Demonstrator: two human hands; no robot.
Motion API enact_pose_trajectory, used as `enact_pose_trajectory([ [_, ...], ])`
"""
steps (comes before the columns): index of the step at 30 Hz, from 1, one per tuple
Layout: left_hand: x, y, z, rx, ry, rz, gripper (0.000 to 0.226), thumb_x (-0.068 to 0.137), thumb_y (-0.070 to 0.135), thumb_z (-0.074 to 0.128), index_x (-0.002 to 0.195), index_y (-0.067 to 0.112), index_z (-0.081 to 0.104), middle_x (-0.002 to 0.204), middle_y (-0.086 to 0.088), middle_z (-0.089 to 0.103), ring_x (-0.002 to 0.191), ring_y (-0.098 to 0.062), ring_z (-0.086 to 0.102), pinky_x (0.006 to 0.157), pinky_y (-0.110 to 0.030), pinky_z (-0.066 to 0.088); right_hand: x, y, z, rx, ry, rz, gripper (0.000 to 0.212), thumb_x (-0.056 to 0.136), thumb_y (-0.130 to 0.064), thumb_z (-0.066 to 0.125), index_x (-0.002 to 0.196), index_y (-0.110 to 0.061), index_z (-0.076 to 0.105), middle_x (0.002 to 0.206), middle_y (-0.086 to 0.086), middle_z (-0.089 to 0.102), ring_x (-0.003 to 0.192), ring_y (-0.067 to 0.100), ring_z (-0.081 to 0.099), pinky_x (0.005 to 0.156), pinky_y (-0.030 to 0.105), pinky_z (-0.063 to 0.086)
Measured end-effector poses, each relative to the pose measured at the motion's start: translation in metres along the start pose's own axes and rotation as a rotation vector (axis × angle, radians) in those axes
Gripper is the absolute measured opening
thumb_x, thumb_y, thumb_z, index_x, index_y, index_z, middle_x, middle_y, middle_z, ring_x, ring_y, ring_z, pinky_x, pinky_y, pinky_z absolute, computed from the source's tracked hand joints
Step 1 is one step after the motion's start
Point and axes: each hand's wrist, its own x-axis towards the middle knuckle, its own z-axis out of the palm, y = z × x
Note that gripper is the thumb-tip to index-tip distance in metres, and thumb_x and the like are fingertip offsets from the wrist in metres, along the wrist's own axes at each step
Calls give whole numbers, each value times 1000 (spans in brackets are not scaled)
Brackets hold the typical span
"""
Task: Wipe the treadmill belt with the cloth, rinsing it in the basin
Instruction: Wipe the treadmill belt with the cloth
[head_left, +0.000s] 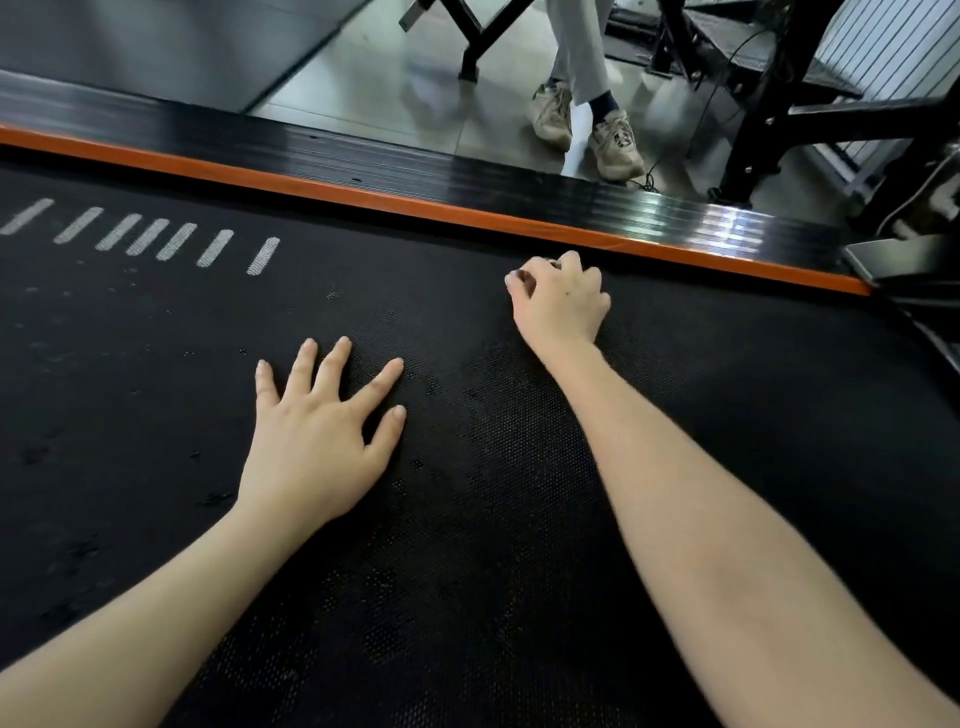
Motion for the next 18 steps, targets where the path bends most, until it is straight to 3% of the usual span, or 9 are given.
enact_pose_trajectory([
  [2,0,0,0,13,-12,4,64,85,63,8,142,46,33,153,-11,30,143,-34,17,113,-58,8,-9,-15,0,6,-16,-12,34,94,-49,43,113,-28,61,123,5,49,108,30,44,87,41,37],
  [6,0,-1,0,5,-6,3,64,85,63,7,142,47,31,153,-10,29,143,-33,16,114,-57,7,-33,-20,-2,111,-74,-386,34,86,-54,52,112,-33,61,117,2,49,104,28,45,84,40,40],
  [9,-1,-1,-1,-8,-2,2,63,85,63,8,142,48,31,153,-9,30,143,-32,16,114,-57,7,-22,-5,-4,78,-102,-514,38,85,-52,55,118,-33,58,118,2,49,105,29,46,85,42,40],
  [11,-1,-1,-1,-5,-2,8,62,86,63,9,141,47,32,152,-10,31,143,-33,17,114,-57,8,-3,17,-4,4,1,-364,35,89,-51,50,117,-33,59,119,5,51,106,32,47,85,42,39],
  [15,-1,-1,0,11,13,15,59,88,61,15,140,43,39,148,-13,38,140,-36,25,112,-61,15,27,47,-5,-106,60,173,35,96,-44,39,121,-26,56,128,11,46,113,35,43,93,46,35],
  [18,0,0,2,23,22,21,58,89,60,17,139,42,42,146,-15,41,138,-38,29,110,-62,18,32,20,1,-81,72,330,31,99,-38,38,119,-22,56,129,13,45,115,37,41,97,49,32],
])
